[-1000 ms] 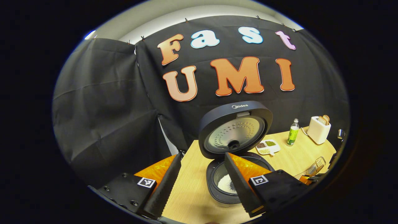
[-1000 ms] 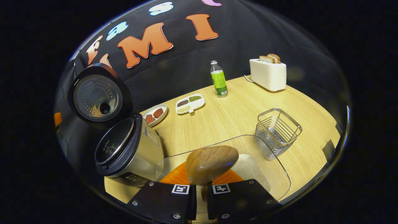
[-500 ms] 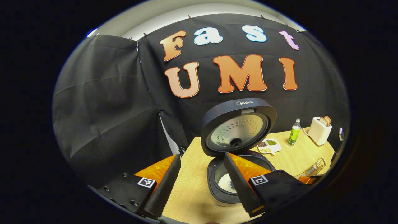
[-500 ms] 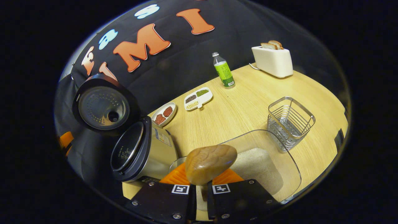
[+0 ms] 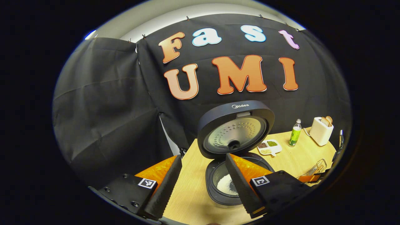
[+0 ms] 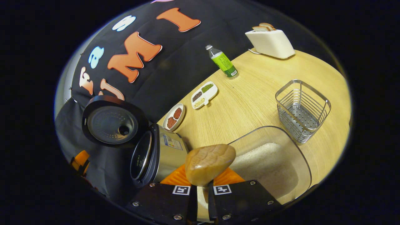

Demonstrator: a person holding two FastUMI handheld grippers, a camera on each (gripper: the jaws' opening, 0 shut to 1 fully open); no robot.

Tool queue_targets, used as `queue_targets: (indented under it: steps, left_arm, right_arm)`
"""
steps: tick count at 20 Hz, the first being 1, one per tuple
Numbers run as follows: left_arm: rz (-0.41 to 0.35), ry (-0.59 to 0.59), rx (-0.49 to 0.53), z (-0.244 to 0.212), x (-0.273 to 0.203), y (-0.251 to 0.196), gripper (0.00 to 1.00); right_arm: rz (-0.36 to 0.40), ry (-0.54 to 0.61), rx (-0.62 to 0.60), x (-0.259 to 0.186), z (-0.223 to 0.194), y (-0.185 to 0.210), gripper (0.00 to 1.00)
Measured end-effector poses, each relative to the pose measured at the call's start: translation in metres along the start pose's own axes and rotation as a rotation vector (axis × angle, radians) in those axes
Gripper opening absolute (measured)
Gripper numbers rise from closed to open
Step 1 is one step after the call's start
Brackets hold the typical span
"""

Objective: Close the left gripper, press the button to open the rice cooker; take a wooden spoon from the chopstick holder with the right hand, scoop a spoonful of rice and pour it into the rice cooker, then put the wooden spoon back into the chopstick holder.

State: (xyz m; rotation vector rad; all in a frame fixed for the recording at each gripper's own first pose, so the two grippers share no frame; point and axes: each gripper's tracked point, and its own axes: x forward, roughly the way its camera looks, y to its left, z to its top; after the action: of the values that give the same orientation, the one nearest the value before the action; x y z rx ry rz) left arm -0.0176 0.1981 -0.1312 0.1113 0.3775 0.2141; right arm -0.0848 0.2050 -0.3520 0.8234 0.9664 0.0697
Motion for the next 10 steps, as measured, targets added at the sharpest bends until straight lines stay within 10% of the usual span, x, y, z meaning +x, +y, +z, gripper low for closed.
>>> queue_targets:
  steps: [10]
  left_arm:
    - [-0.016, -0.021, -0.002, 0.017, -0.006, -0.030, 0.95]
  right_arm:
    - [0.140, 0.037, 0.206, -0.017, 0.030, -0.027, 0.13]
